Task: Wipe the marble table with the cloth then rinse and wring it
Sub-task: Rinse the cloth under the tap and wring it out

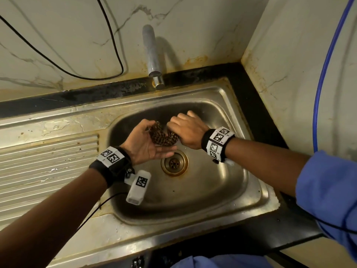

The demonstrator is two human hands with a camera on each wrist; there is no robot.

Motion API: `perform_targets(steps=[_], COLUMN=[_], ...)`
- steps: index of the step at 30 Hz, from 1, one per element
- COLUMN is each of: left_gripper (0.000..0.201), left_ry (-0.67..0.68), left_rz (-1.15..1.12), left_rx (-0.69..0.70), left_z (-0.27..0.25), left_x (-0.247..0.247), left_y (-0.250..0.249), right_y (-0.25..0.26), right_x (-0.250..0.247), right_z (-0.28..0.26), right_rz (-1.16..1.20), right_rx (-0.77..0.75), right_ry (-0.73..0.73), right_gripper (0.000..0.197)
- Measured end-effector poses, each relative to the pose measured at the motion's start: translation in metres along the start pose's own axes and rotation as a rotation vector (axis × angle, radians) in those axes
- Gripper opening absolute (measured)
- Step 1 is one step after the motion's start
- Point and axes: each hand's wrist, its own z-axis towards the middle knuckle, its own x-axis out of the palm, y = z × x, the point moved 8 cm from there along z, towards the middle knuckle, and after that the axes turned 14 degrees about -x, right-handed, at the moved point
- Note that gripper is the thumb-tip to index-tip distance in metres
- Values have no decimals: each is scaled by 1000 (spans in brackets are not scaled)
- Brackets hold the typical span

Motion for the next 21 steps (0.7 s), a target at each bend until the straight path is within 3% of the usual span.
perform_targets(steps=[5, 7, 10, 12, 14, 17, 21], left_gripper=[24, 15, 4, 18, 30, 35, 29], left_ry=[-111, -172, -467, -726, -818, -765, -748], left_rz=[260, 539, 1262, 1575, 1736, 1929, 1774], left_rx=[11, 62, 288, 383, 358, 407, 550], left_z=[16, 19, 16, 18, 26, 32, 26], left_x=[-8, -1, 22, 21, 13, 17, 24], left_y=[4, 0, -17, -26, -23, -17, -24], right_y=[13, 13, 5, 0, -3, -2, -10], right_x=[11, 17, 28, 30, 37, 60, 64], right_z=[5, 7, 6, 5, 0, -7, -10], right_rz=[-60, -53, 41, 154, 335, 729, 870], right_rx=[-116, -130, -52, 40, 141, 288, 334], right_ry=[210, 262, 347, 366, 413, 502, 506], right_gripper=[25, 18, 17, 21, 18, 17, 21])
